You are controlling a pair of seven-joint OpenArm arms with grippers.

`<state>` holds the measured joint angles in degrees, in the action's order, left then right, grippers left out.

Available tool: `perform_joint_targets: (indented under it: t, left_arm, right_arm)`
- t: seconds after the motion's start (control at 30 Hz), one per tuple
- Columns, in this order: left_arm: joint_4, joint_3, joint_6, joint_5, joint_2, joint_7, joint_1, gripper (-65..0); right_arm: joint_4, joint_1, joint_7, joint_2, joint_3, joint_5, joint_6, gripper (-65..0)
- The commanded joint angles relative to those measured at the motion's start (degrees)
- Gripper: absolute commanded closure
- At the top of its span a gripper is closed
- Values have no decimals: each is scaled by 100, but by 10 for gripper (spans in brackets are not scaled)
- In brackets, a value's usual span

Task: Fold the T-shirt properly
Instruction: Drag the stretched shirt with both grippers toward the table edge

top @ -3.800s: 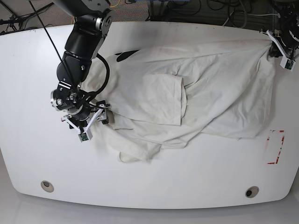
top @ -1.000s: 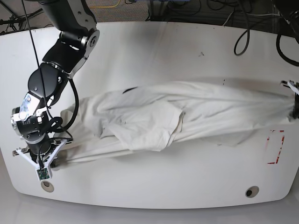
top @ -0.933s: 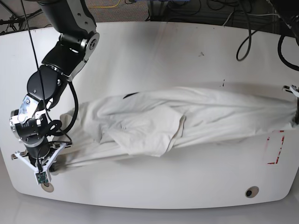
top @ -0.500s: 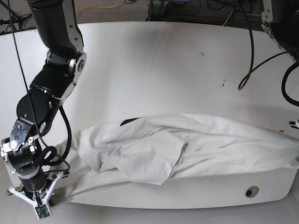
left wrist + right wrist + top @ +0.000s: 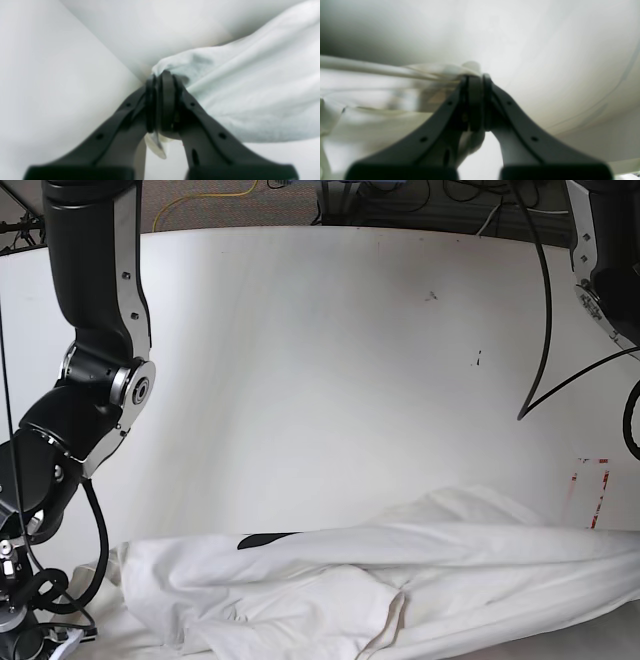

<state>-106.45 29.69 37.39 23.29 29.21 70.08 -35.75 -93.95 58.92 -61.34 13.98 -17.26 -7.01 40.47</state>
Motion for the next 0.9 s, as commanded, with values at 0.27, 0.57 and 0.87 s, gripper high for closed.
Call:
perform_joint_targets:
  t: [0.27, 0.57, 0.87]
  left_arm:
    - [320, 15, -33, -48, 143, -129, -729, 0]
    - [294, -117, -33, -39, 143, -129, -746, 0]
    - [320, -125, -42, -48, 143, -138, -860, 0]
  right_arm:
    - [283, 785, 143, 40, 33, 54, -47, 0]
    - [362, 785, 143, 13, 42, 63, -47, 0]
    - [371, 1023, 143, 13, 51, 63, -47, 0]
